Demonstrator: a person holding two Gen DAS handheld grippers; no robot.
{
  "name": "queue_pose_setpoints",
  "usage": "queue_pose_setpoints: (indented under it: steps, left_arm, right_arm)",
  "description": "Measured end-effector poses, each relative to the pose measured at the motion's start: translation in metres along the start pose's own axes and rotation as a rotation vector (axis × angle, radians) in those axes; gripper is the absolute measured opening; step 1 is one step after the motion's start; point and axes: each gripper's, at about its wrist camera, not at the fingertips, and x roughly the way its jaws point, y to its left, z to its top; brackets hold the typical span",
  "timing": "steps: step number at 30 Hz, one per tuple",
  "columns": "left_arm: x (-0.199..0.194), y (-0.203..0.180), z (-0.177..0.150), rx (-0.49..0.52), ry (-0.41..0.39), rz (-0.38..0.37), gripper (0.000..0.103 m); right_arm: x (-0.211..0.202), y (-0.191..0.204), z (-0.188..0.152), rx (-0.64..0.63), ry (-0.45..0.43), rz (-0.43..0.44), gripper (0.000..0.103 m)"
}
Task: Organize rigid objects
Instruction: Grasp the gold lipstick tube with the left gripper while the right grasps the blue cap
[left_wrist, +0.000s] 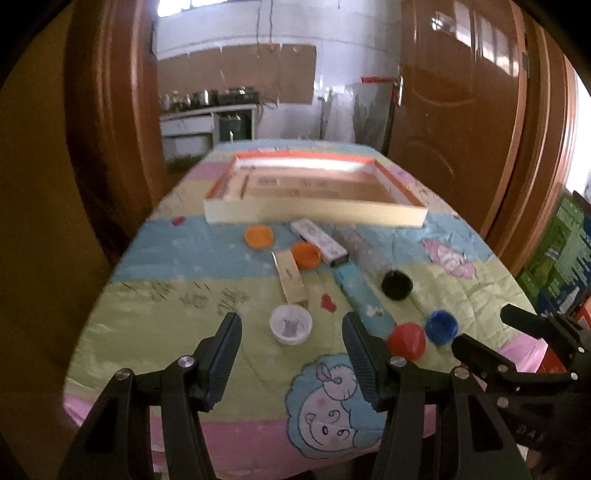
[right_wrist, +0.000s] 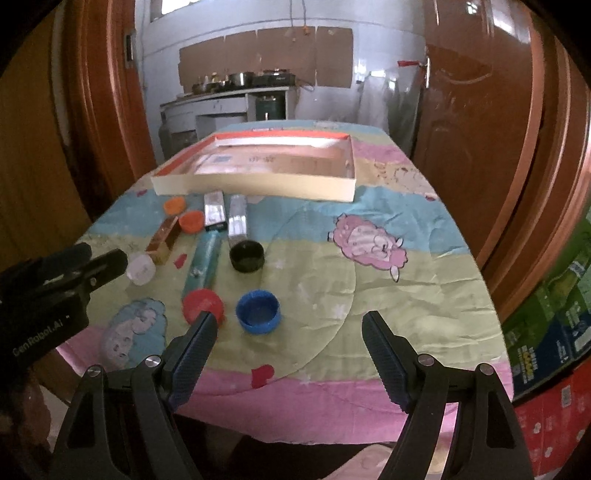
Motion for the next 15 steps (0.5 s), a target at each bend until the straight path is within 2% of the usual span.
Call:
queue_pose_setpoints:
  steps: [5,15]
  left_arm:
    - [0.017,-0.007,0.004,0.009,0.036,-0.027,0.056]
    - [0.040,0.001,0.012,-0.043,0.072,-0.017,0.056]
  right_arm:
    - [0.019,-0.005,-0.004,0.014,0.042,0.016,0.082]
    - [0.038,0.001,0.001,-0.015,0.030,0.012,0.080]
